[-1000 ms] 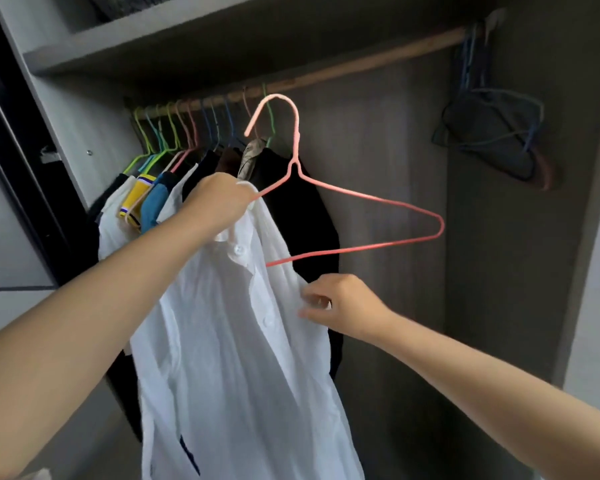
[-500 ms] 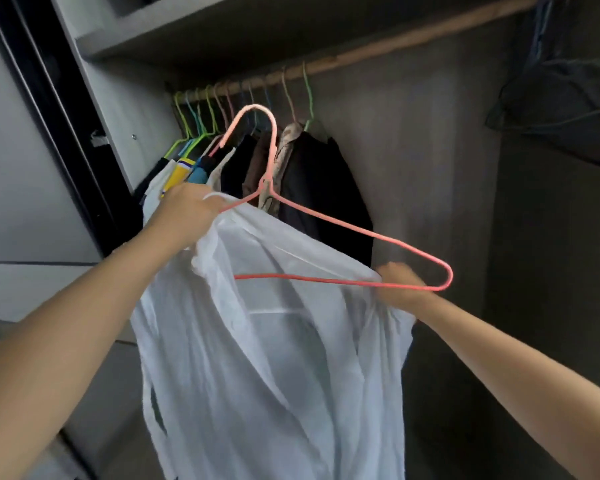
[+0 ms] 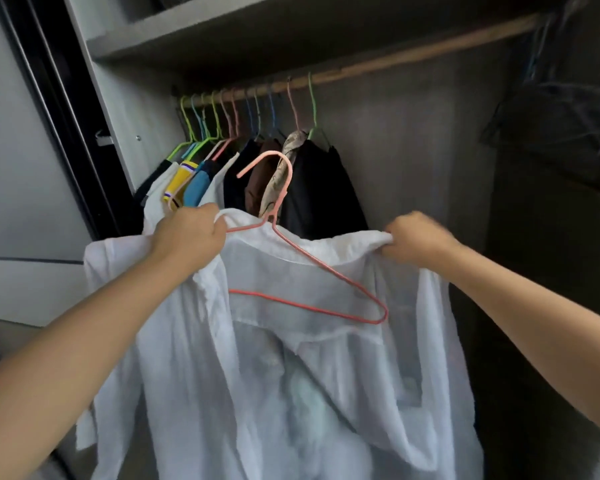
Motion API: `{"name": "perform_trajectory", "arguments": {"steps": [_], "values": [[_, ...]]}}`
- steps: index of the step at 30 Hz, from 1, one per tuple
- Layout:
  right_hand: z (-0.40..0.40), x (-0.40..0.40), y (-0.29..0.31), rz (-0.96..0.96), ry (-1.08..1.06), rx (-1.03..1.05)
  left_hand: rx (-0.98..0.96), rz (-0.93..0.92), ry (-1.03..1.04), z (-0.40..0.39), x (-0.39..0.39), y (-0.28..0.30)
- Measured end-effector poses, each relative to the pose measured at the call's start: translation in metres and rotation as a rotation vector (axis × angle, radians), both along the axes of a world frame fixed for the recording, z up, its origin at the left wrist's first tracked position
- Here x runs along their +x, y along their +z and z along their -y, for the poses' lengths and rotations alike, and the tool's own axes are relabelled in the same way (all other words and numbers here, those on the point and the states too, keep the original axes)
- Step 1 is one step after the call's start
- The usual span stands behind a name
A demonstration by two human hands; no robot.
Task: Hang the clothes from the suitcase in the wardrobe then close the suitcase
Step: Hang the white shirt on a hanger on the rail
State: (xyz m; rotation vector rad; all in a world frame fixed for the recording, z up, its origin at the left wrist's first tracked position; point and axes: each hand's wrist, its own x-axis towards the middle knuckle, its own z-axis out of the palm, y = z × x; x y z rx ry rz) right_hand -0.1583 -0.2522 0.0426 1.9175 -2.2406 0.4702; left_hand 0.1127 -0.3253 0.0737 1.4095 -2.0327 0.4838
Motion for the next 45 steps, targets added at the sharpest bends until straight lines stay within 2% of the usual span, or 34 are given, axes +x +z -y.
{"name": "perform_trajectory", "arguments": {"steps": [2, 3, 5, 6, 8, 10, 11, 17, 19, 21, 22, 23, 24, 25, 26, 27, 29, 30, 31, 33, 35, 37, 42, 45], "values": [[-0.003, -0.004, 0.015, 0.149, -0.093, -0.231, -0.019, 0.054, -0.022, -0.005, -0.006, -0.002], [-0.005, -0.008, 0.023, 0.164, -0.139, -0.314, 0.021, 0.095, -0.036, -0.008, -0.009, -0.001], [-0.01, -0.014, 0.035, 0.065, -0.233, -0.374, -0.055, 0.162, -0.027, -0.01, -0.014, 0.001], [-0.014, -0.013, 0.037, 0.03, -0.246, -0.356, -0.068, 0.145, -0.05, -0.011, -0.017, 0.002], [-0.019, -0.009, 0.033, 0.028, -0.202, -0.169, -0.088, 0.021, -0.081, -0.006, -0.023, 0.002], [-0.022, -0.006, 0.026, 0.085, -0.164, 0.058, -0.015, -0.076, -0.093, -0.007, -0.035, 0.003], [-0.023, -0.006, 0.024, 0.142, -0.155, 0.102, 0.001, -0.086, -0.098, -0.01, -0.041, 0.003], [-0.046, 0.006, 0.034, 0.637, -0.102, -0.167, -0.03, 0.055, -0.063, -0.021, -0.078, -0.008], [-0.062, 0.021, 0.026, 0.837, 0.008, -0.13, -0.025, 0.043, -0.042, -0.021, -0.085, -0.007], [-0.079, 0.033, 0.013, 0.942, 0.163, 0.082, 0.039, -0.058, -0.053, -0.022, -0.087, -0.001], [-0.087, 0.039, 0.006, 0.917, 0.202, 0.279, 0.066, -0.117, -0.064, -0.021, -0.086, 0.001], [-0.092, 0.041, 0.002, 0.813, 0.215, 0.483, 0.08, -0.167, -0.079, -0.02, -0.085, 0.004], [-0.092, 0.038, -0.004, 0.631, 0.208, 0.612, 0.083, -0.199, -0.096, -0.019, -0.084, 0.007], [-0.092, 0.036, -0.008, 0.407, 0.205, 0.598, 0.075, -0.214, -0.115, -0.02, -0.083, 0.008], [-0.088, 0.032, -0.01, 0.202, 0.214, 0.469, 0.062, -0.224, -0.13, -0.021, -0.081, 0.01], [-0.083, 0.025, -0.009, 0.117, 0.225, 0.195, 0.05, -0.23, -0.144, -0.022, -0.08, 0.01], [-0.078, 0.011, -0.004, 0.155, 0.213, -0.393, 0.038, -0.242, -0.168, -0.026, -0.079, 0.01], [-0.075, 0.007, 0.003, 0.15, 0.195, -0.519, 0.039, -0.249, -0.177, -0.028, -0.079, 0.009], [-0.071, 0.004, 0.007, 0.123, 0.169, -0.505, 0.04, -0.255, -0.191, -0.031, -0.08, 0.009], [-0.06, -0.001, 0.009, 0.065, 0.092, -0.258, 0.042, -0.272, -0.225, -0.035, -0.084, 0.011], [-0.051, -0.005, 0.001, -0.028, 0.015, -0.124, 0.051, -0.308, -0.235, -0.038, -0.083, 0.013], [-0.052, -0.013, -0.005, -0.038, 0.001, -0.14, 0.072, -0.347, -0.242, -0.034, -0.082, 0.015], [-0.058, -0.027, -0.008, 0.076, 0.075, -0.173, 0.175, -0.452, -0.262, -0.027, -0.076, 0.01], [-0.055, -0.025, -0.004, 0.019, 0.073, -0.172, 0.212, -0.483, -0.268, -0.03, -0.084, 0.004]]}}
